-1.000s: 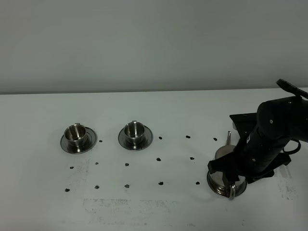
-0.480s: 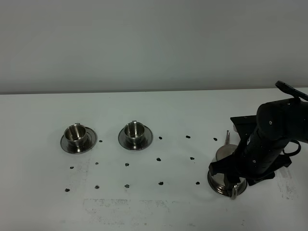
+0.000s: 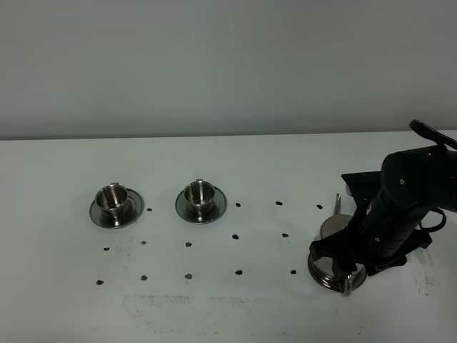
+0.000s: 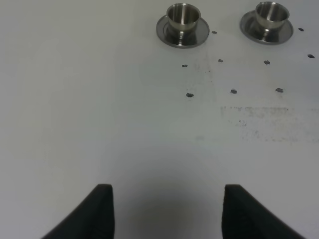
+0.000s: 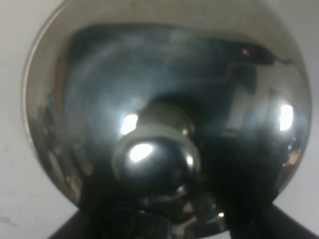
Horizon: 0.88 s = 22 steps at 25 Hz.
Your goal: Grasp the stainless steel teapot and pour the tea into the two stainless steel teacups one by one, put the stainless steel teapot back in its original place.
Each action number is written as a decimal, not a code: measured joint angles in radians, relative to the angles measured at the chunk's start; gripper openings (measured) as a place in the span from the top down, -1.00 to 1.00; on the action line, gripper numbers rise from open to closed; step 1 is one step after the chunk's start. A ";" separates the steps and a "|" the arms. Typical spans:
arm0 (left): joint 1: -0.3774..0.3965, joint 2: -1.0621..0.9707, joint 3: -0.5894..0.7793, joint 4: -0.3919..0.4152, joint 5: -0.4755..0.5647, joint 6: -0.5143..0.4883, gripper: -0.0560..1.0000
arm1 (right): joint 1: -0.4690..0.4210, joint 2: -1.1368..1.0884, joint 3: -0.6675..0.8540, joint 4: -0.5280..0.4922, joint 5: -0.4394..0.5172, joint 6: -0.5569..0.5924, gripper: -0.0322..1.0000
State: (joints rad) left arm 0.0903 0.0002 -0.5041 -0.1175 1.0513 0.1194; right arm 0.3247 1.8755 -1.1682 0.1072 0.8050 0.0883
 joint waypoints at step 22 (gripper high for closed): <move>0.000 0.000 0.000 0.000 0.000 0.000 -0.12 | 0.000 0.000 0.000 0.014 0.014 -0.017 0.53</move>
State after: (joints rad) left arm 0.0903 0.0002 -0.5041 -0.1175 1.0513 0.1194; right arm 0.3247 1.8755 -1.1682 0.1214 0.8190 0.0709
